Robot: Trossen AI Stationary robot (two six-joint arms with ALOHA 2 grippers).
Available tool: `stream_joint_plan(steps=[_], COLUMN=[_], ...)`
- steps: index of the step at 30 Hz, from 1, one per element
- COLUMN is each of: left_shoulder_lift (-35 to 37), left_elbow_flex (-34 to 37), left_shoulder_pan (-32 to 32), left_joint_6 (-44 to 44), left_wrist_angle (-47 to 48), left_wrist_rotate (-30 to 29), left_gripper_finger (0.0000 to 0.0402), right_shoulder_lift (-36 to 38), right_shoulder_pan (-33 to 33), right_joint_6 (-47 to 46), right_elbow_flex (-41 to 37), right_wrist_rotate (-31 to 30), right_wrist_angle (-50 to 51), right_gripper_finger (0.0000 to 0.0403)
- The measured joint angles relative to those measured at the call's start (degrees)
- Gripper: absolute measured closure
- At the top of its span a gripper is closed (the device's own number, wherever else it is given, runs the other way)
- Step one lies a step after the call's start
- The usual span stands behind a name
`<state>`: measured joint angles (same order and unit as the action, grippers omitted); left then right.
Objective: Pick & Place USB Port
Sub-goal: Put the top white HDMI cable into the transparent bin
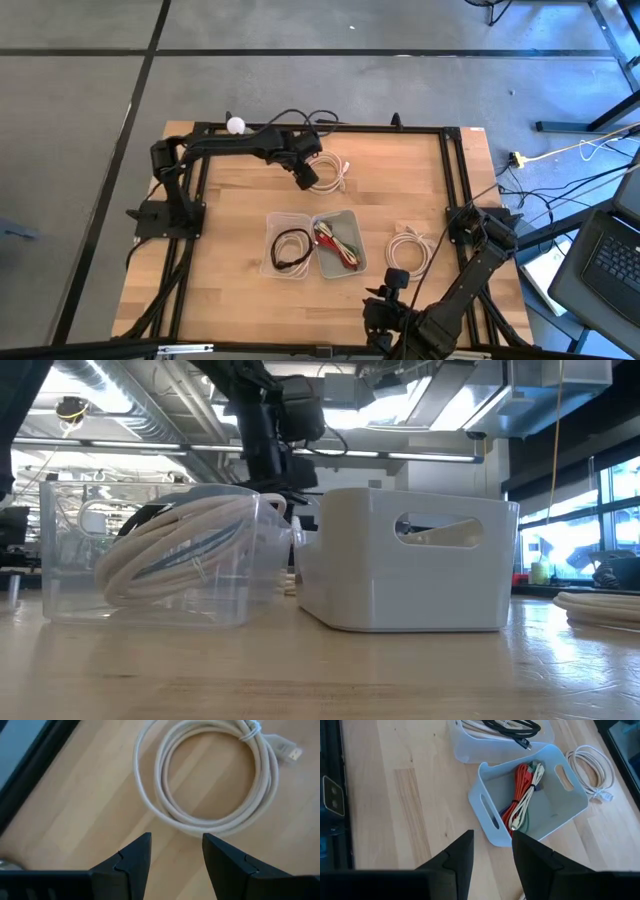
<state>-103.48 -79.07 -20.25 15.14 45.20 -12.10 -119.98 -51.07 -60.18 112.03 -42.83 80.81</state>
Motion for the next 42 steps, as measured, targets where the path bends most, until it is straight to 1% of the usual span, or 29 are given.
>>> stream_joint_plan(steps=[3,6,8,11,14,22,30,35,42], left_shoulder_lift=[-1.5,-2.7,-3.2,-3.5,-3.5,-3.5,-3.8,-7.4,-13.5], left_elbow_flex=[0.0,0.0,0.0,0.0,0.0,0.0,0.0,0.0,-0.1], left_shoulder_pan=[-0.1,-1.0,-2.0,-3.4,-4.5,-4.6,-5.0,-5.0,-5.0], left_joint_6=[2.3,5.3,7.0,9.8,10.7,10.4,13.0,15.4,15.2], left_wrist_angle=[-2.4,-5.4,-5.7,-6.3,-6.1,-6.2,-6.5,-6.2,-6.2], left_wrist_rotate=[0.3,4.2,6.6,8.3,9.9,9.7,9.6,10.3,11.9], left_gripper_finger=[0.0231,0.0228,0.0222,0.021,0.0198,0.0173,0.0169,0.0169,0.0169], right_shoulder_lift=[0.0,0.0,0.0,0.0,0.0,0.0,0.0,0.0,0.0], right_shoulder_pan=[0.0,0.0,-0.1,-0.3,-0.5,-0.5,-0.5,-0.5,-0.6], right_joint_6=[-0.5,-0.9,-1.1,-1.1,-1.1,-0.9,-0.8,-0.8,-0.7], right_elbow_flex=[0.0,0.0,0.0,0.0,0.0,0.0,0.0,0.0,0.0], right_wrist_rotate=[0.0,0.0,0.0,0.0,0.0,0.0,0.0,-0.1,-0.1], right_wrist_angle=[-0.1,-0.2,-0.3,-0.5,-0.9,-0.9,-0.9,-0.9,-1.2], right_gripper_finger=[0.0265,0.0265,0.0265,0.0265,0.0265,0.0265,0.0265,0.0265,0.0265])
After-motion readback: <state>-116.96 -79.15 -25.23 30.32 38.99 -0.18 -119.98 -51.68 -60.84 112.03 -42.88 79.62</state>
